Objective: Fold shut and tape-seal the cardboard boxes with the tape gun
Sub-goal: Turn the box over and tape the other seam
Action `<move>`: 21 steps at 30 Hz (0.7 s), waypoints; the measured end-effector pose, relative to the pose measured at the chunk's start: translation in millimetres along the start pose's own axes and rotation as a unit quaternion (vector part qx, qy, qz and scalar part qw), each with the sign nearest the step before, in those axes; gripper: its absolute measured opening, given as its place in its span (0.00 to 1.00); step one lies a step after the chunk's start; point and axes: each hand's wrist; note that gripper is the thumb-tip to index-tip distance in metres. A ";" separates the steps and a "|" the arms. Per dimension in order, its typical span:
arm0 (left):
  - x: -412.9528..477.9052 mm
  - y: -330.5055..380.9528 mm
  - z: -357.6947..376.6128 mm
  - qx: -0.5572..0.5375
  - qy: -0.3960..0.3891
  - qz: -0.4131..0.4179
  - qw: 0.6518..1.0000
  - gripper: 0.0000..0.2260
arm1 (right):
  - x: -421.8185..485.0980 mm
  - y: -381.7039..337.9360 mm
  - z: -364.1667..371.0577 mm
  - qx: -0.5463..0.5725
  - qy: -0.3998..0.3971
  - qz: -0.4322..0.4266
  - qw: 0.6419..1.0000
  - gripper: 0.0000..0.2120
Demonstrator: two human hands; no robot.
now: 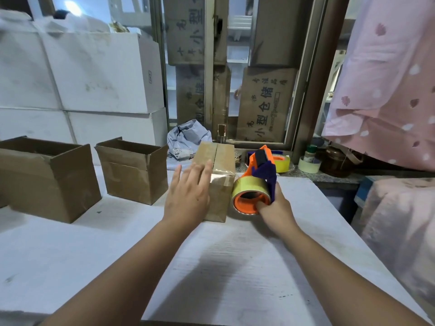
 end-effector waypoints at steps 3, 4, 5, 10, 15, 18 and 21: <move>1.1 0.1 1.2 -0.006 0.011 -0.024 1.000 0.24 | 5.6 -2.6 -1.0 0.009 -0.012 -0.010 1.000 0.22; 0.7 -1.5 1.2 -0.002 0.011 -0.029 1.000 0.22 | 7.4 -4.3 -1.5 0.014 -0.014 -0.013 1.000 0.21; -0.5 -3.0 1.6 0.000 0.008 -0.030 1.000 0.22 | 9.2 -5.2 -2.8 0.013 -0.014 -0.017 1.000 0.21; -3.8 -2.7 -0.5 0.005 -0.025 -0.049 0.998 0.22 | 21.5 -16.6 -19.7 -0.079 0.012 -0.123 0.989 0.23; -1.2 -0.9 -1.1 0.017 -0.032 -0.059 0.998 0.22 | 37.3 -42.5 -42.7 -0.204 0.008 -0.214 0.955 0.24; 0.0 0.4 -2.4 0.010 -0.042 -0.069 0.997 0.20 | 38.7 -59.8 -50.6 -0.262 0.000 -0.242 0.934 0.23; 0.5 0.5 -4.8 0.019 -0.055 -0.066 0.996 0.19 | 38.7 -72.7 -55.3 -0.324 -0.004 -0.277 0.905 0.24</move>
Point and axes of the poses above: each hand's wrist, its own x-axis towards the middle knuckle, its own z-axis out of the palm, y = z × x, and after that the axes turned 14 degrees about -z, right-handed
